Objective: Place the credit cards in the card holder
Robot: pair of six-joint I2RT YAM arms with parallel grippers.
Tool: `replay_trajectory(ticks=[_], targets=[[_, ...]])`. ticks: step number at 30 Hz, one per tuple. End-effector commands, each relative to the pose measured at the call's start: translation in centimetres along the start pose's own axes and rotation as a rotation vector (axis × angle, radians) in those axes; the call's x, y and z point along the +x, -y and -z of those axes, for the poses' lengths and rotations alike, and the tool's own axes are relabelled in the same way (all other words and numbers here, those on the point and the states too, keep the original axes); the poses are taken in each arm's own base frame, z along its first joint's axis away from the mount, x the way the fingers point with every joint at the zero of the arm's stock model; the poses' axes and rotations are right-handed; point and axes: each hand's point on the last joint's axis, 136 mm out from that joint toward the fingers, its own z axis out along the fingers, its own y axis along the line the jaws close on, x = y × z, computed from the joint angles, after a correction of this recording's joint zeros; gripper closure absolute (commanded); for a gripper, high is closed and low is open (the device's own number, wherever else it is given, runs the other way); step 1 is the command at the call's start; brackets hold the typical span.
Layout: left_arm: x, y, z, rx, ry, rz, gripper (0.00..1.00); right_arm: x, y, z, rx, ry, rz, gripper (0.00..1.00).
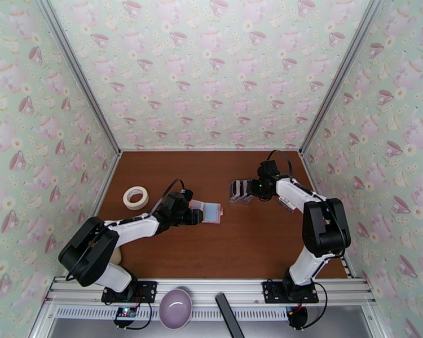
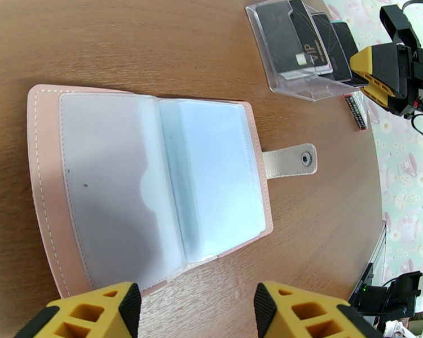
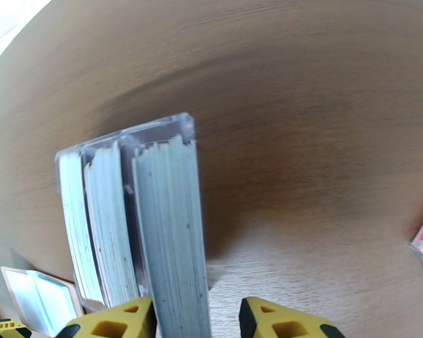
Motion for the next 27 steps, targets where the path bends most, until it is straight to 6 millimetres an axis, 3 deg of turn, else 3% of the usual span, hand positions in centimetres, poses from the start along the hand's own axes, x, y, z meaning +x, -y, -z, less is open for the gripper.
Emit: replay_trajectory(ticks=[1,15,27], targets=[[-0.4,0.8,-0.2,0.027,0.0,-0.002,0.41,-0.3,1.1,0.5,0.079,0.001,0.023,0.58],[-0.3,0.8,-0.4,0.025,-0.006,-0.002,0.41,-1.7,0.8,2.2,0.16,0.06,0.08,0.6],[-0.3,0.9,-0.5,0.026,-0.01,-0.003,0.41,-1.7,0.3,2.3,0.283,0.072,0.186,0.61]])
